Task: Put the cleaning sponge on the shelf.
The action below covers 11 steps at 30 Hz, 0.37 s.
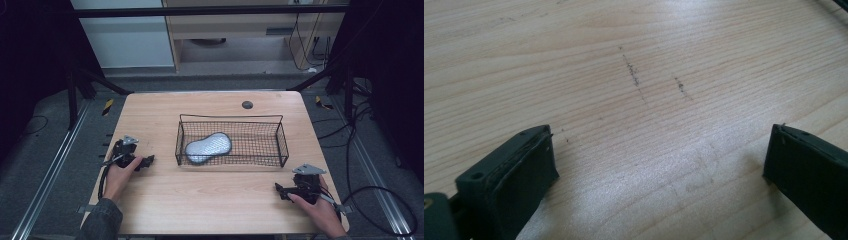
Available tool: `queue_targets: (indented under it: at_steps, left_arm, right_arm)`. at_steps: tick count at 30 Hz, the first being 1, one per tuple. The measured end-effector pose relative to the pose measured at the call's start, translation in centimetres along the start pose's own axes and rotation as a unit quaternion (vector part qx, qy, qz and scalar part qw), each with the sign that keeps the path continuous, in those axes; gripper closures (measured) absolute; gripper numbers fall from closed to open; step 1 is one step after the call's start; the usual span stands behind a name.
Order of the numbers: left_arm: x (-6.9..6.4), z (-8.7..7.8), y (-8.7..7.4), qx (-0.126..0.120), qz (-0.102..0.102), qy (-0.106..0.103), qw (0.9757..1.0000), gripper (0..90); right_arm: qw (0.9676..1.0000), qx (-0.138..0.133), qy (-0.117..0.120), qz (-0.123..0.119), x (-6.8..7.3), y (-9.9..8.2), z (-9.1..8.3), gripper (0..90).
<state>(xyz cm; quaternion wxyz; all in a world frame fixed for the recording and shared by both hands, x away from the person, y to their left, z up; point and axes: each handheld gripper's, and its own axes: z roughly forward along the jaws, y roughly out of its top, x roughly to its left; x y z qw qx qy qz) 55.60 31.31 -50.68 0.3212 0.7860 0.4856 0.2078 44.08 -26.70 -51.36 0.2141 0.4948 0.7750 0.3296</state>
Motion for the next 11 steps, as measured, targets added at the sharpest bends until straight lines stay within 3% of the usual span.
queue_targets:
  at_steps: [11]
  left_arm:
    - [-0.06, 0.07, -0.01, -0.003, -0.003, 0.004, 1.0, 0.0]
  right_arm:
    - [1.0, 0.0, 0.0, 0.0, 0.0, 0.0, 0.0, 0.6]
